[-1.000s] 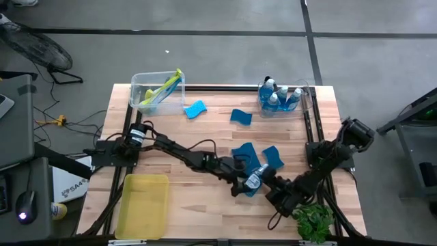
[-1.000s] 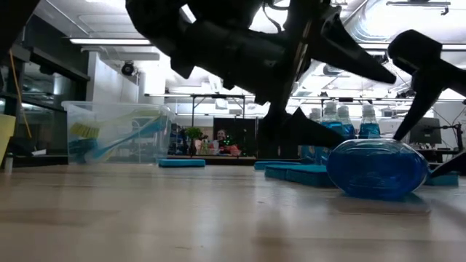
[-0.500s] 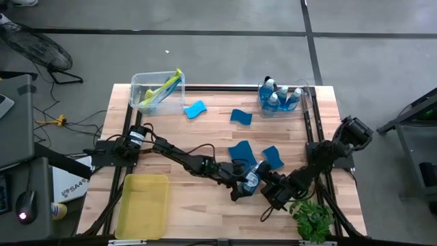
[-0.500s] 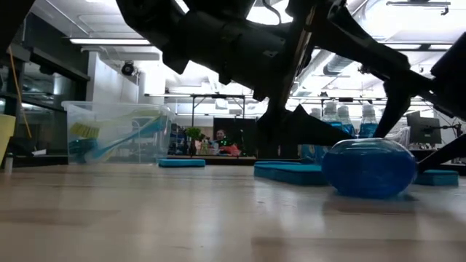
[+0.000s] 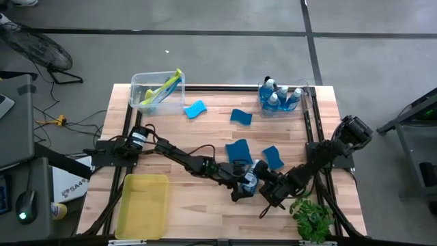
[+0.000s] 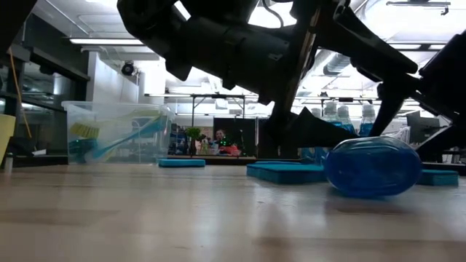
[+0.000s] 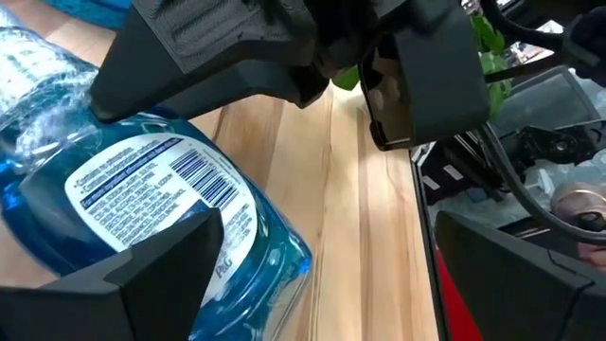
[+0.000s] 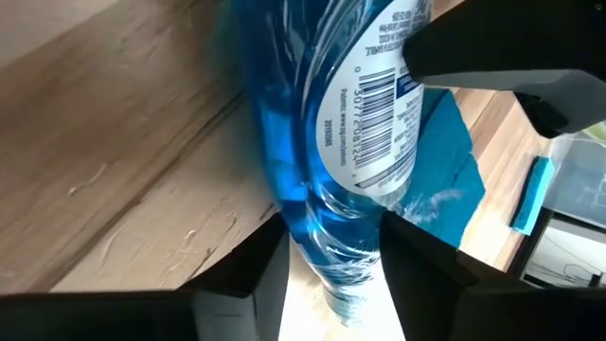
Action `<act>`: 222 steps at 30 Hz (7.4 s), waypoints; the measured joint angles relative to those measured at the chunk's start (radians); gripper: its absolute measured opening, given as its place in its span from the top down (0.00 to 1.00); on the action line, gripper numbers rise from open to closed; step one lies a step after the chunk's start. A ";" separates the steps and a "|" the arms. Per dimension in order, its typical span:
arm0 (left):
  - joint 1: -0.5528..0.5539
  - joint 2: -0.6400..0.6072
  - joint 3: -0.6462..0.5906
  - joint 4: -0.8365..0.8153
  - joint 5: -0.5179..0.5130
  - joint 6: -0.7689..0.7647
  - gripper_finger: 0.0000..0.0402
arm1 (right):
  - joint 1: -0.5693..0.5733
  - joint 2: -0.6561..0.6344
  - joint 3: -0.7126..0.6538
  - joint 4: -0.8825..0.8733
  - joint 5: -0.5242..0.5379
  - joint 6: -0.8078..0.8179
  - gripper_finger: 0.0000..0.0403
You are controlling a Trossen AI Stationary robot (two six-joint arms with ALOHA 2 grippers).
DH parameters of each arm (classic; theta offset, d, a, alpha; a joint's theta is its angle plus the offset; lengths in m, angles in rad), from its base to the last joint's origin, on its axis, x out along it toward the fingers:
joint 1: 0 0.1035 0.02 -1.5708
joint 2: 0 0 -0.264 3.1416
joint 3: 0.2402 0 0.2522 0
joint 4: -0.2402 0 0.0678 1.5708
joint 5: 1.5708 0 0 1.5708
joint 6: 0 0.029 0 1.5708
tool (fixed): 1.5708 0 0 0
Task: Pick & Place Kitchen Sink Supplies
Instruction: Put the soap dispenser into the transparent bin
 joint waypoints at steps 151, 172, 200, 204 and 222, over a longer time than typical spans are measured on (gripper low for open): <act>0.002 0.008 -0.003 -0.025 -0.140 0.104 0.04 | -0.453 -0.066 0.004 -0.147 -0.638 -0.197 0.58; 0.001 0.010 0.001 -0.008 -0.144 0.103 0.04 | -0.451 -0.092 0.000 -0.199 -0.613 -0.157 0.67; 0.014 0.012 0.346 -0.636 -0.197 0.223 0.04 | -0.447 -0.174 0.070 -0.570 -0.315 -0.117 0.67; 0.013 0.009 0.386 -0.702 -0.197 0.247 0.04 | -0.428 -0.174 0.130 -0.660 -0.240 -0.147 0.67; -0.060 -0.072 0.396 -0.830 -0.382 0.294 0.04 | -0.412 -0.174 0.247 -0.820 -0.129 -0.179 0.67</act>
